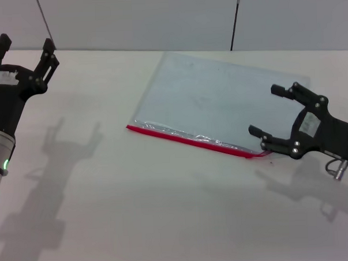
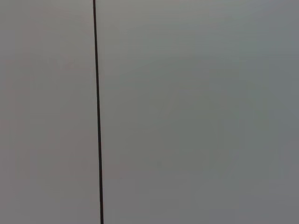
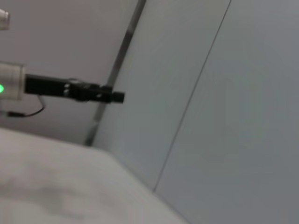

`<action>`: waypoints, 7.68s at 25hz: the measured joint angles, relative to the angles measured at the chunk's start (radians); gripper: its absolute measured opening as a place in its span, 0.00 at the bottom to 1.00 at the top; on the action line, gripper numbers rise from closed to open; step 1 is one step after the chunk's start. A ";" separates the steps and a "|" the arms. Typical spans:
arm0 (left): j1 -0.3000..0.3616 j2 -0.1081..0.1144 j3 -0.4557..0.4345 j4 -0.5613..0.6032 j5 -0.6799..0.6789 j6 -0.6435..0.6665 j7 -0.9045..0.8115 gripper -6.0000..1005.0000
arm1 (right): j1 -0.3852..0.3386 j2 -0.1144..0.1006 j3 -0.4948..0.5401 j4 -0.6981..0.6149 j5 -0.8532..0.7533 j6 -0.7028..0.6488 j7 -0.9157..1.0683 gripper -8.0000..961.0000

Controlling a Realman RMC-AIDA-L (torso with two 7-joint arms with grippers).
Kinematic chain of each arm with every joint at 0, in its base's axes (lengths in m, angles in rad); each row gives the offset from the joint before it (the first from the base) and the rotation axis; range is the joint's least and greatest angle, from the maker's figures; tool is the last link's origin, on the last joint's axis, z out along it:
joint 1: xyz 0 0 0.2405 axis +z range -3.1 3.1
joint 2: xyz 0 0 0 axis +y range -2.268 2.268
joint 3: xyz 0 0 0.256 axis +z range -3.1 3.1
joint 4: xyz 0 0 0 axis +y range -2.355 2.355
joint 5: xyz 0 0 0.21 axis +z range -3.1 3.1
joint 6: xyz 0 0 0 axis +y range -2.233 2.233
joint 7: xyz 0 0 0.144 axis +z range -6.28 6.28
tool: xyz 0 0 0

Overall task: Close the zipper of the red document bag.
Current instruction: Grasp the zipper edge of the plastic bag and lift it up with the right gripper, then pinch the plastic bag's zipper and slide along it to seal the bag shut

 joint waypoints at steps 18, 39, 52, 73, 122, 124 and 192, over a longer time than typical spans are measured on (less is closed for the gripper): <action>-0.001 0.003 0.000 0.002 0.003 -0.014 0.000 0.86 | 0.160 0.010 -0.143 -0.412 -0.341 -0.113 0.618 0.92; -0.005 0.002 -0.001 0.002 0.004 -0.022 0.000 0.86 | 0.223 0.025 -0.311 -0.440 -0.208 -0.024 0.640 0.92; -0.004 0.003 -0.001 0.002 0.002 -0.021 0.000 0.86 | 0.184 0.028 -0.374 -0.424 -0.029 -0.108 0.431 0.92; -0.003 0.005 -0.001 0.002 0.002 -0.023 0.000 0.86 | 0.140 0.028 -0.491 -0.387 0.025 -0.084 0.151 0.92; -0.003 0.007 -0.001 0.005 0.001 -0.023 0.000 0.86 | 0.052 0.023 -0.812 -0.458 -0.043 0.325 0.362 0.83; -0.002 0.007 -0.001 0.005 0.001 -0.023 0.000 0.86 | 0.052 0.023 -0.837 -0.467 -0.040 0.327 0.385 0.81; -0.132 -0.007 0.028 -0.093 0.512 -0.330 0.494 0.86 | -0.068 0.021 -1.389 -0.742 0.207 0.495 0.691 0.07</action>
